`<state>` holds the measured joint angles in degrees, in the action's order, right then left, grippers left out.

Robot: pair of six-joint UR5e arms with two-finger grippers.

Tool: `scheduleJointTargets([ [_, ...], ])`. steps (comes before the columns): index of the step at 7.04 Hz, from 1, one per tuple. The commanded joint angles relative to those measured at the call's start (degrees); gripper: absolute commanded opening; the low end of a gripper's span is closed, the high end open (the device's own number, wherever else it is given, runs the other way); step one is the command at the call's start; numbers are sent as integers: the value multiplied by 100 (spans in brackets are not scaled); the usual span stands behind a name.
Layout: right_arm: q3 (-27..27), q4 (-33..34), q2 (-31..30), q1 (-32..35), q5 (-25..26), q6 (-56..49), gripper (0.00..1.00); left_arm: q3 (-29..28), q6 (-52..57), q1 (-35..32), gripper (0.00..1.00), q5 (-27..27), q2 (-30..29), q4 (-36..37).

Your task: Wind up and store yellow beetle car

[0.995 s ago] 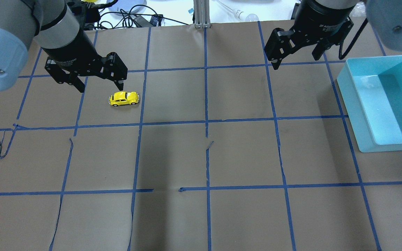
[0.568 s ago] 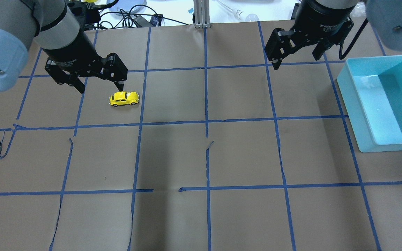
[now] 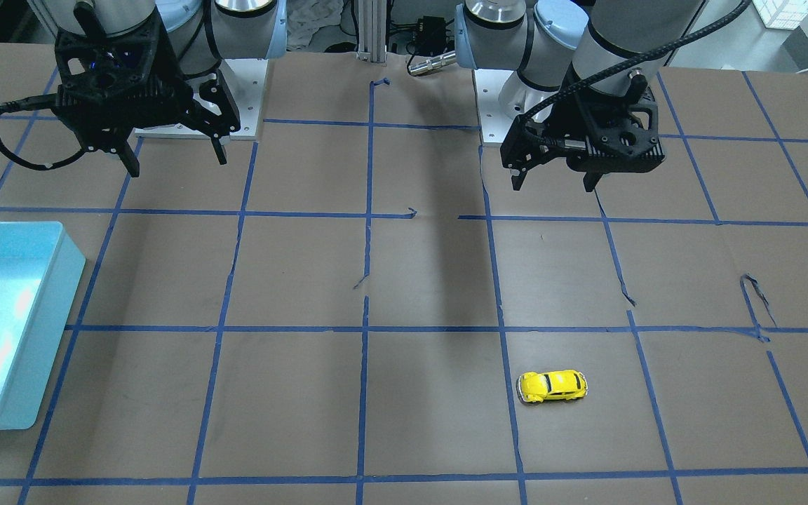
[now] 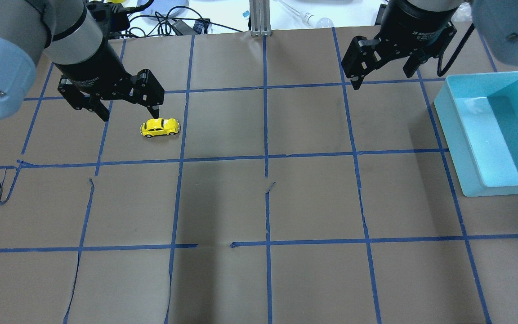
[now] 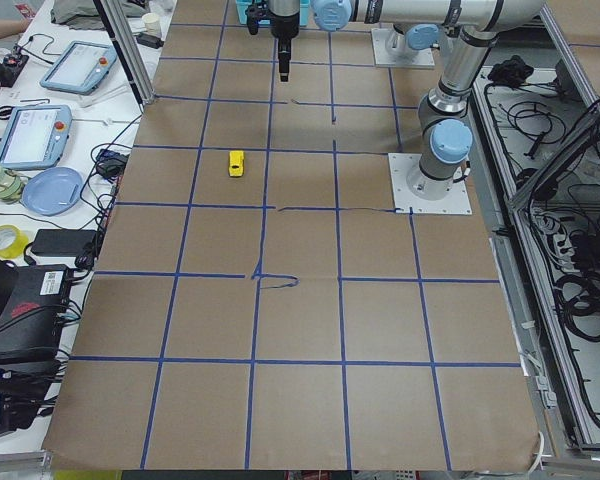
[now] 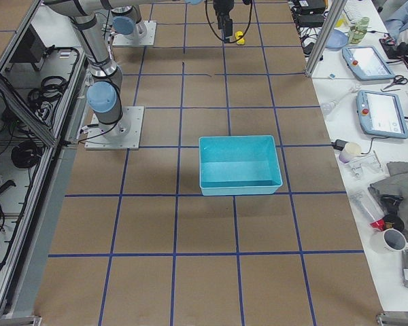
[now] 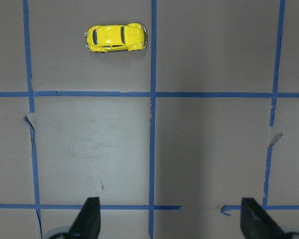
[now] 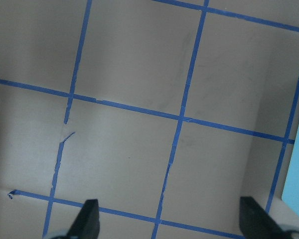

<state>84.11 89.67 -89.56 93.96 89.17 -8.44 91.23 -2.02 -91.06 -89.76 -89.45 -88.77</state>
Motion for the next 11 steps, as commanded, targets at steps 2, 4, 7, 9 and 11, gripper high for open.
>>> scheduleJointTargets([
  [2,0,-11,0,0,4,0,100,0,0,0,100,2,6,0],
  [4,0,-11,0,0,13,0,100,9,-61,0,100,28,-46,0],
  [7,0,-11,0,8,4,0,100,97,-174,27,100,28,-187,175],
  [9,0,-11,0,8,4,0,100,106,-2143,27,100,-33,-186,263],
  [11,0,-11,0,8,-5,0,100,280,-3737,175,100,28,-336,439],
])
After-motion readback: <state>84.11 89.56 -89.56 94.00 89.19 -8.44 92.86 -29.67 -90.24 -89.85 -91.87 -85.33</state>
